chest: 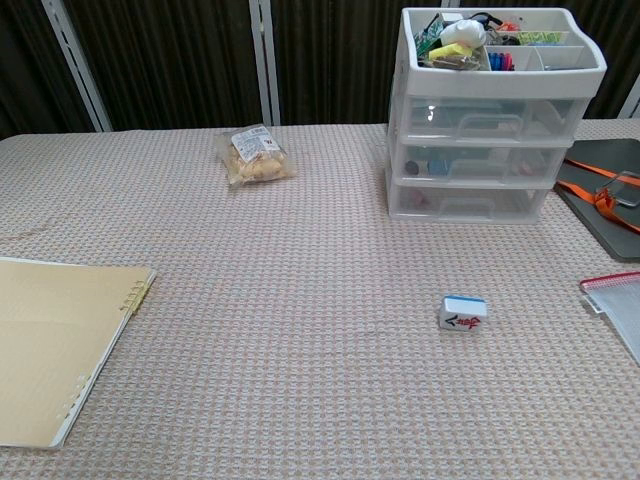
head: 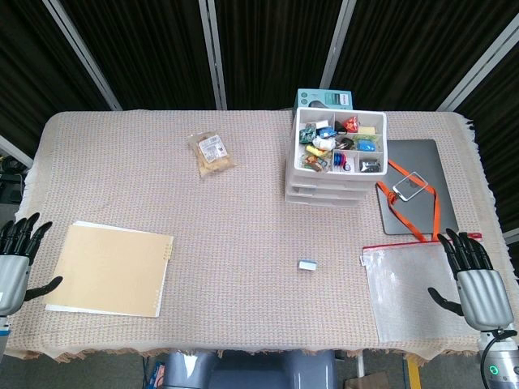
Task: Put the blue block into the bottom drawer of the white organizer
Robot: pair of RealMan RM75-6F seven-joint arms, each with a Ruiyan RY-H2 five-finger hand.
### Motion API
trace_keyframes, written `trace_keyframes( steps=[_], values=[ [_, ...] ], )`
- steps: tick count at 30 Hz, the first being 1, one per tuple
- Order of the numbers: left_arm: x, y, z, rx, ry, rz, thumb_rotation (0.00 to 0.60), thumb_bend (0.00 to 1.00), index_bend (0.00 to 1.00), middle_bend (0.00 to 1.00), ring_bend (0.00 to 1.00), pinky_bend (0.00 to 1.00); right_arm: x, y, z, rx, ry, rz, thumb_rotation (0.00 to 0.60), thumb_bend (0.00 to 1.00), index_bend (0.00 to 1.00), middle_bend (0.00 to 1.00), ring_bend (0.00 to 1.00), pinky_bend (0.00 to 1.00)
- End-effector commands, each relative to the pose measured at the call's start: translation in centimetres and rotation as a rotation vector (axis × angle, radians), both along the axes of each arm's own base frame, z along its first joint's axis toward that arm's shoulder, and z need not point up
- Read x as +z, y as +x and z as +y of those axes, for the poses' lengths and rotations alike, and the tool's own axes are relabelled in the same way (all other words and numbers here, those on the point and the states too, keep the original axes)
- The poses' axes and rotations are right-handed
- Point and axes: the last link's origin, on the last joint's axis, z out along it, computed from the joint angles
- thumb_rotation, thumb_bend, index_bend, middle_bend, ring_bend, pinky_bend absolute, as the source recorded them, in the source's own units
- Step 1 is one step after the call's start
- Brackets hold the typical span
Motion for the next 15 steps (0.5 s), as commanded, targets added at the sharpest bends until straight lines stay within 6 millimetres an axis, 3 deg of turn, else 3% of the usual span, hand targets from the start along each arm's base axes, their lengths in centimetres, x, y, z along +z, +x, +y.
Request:
trace_keyframes(
  steps=[1,15],
  values=[
    [-0.05,0.0,-0.01,0.004,-0.005,0.003,0.6,0.13,0.08,0.0,0.0,0.0,-0.03,-0.02,0.02,-0.002,0.0,0.004,0.6,0.09,0.05,0.0,0.0,0.09],
    [-0.11,0.13,-0.01,0.002,-0.007,0.0,0.6,0.13,0.08,0.0,0.0,0.0,-0.24,-0.11,0.06,-0.041,0.021,-0.006,0.6,0.09,0.06,0.0,0.0,0.09]
  ],
)
